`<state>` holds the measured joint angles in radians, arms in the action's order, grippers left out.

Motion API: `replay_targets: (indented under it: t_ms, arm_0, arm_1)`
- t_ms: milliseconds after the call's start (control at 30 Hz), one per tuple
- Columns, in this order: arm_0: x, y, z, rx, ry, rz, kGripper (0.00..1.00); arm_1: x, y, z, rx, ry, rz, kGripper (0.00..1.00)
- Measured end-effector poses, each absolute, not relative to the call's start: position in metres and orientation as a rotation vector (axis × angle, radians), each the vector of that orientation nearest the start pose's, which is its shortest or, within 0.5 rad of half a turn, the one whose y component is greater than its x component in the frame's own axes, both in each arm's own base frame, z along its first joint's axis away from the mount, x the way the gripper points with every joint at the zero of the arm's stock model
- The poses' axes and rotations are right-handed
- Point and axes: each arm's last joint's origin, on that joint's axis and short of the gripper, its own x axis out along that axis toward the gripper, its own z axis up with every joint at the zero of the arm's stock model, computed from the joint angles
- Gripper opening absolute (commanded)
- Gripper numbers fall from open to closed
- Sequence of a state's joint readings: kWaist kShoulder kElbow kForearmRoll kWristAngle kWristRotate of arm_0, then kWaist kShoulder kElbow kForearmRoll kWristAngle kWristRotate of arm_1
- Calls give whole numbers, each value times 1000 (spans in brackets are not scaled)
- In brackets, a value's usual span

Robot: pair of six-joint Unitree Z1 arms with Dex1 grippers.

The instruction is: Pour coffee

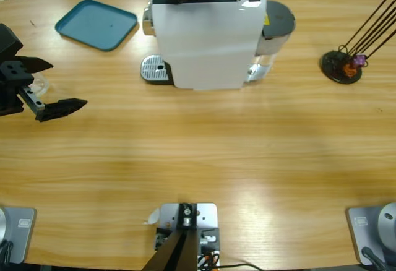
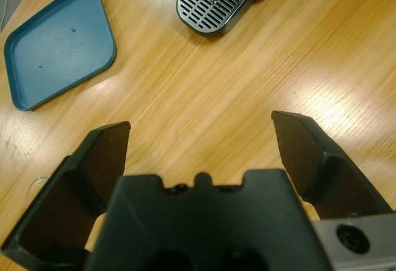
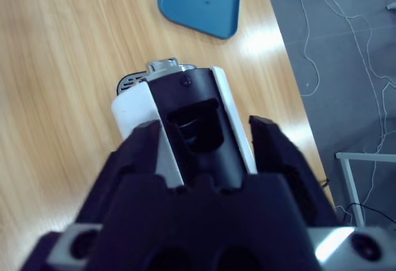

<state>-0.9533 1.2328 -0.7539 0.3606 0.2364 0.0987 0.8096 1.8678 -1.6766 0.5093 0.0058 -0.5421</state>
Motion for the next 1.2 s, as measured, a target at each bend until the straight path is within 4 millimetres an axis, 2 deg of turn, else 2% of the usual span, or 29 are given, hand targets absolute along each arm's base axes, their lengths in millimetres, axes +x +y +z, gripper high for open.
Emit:
replay_targets:
  t_ms: [33,67,100,167,300,433,567,700,800,900,1100,1200]
  arm_0:
    - [115,-142,296,569,678,-710,1000]
    - [115,-142,296,567,679,-710,1000]
    - [115,-142,296,566,679,-709,1000]
    - [115,-142,296,562,679,-708,1000]
    - [116,-143,298,548,675,-705,1000]
    - [116,-144,300,539,668,-704,1000]
    - [116,-142,302,516,666,-686,977]
    - [116,-142,302,450,686,-658,977]
    - [116,-142,304,397,694,-639,977]
    - [116,-142,311,349,683,-630,977]
    - [117,-143,320,325,666,-630,987]
    - [117,-143,320,325,666,-630,989]
  arm_1:
    - [286,301,380,-767,431,954,874]
    - [283,300,385,-752,421,956,613]
    - [279,298,390,-734,412,959,437]
    - [266,295,403,-683,397,969,16]
    - [227,290,408,-566,443,1018,0]
    - [195,268,389,-424,594,984,0]
    - [173,234,375,-256,680,799,0]
    - [160,204,376,6,608,588,0]
    - [161,195,379,215,513,498,0]
    - [178,192,393,370,425,423,0]
    - [220,202,420,502,339,324,0]
    - [230,213,425,542,349,346,0]
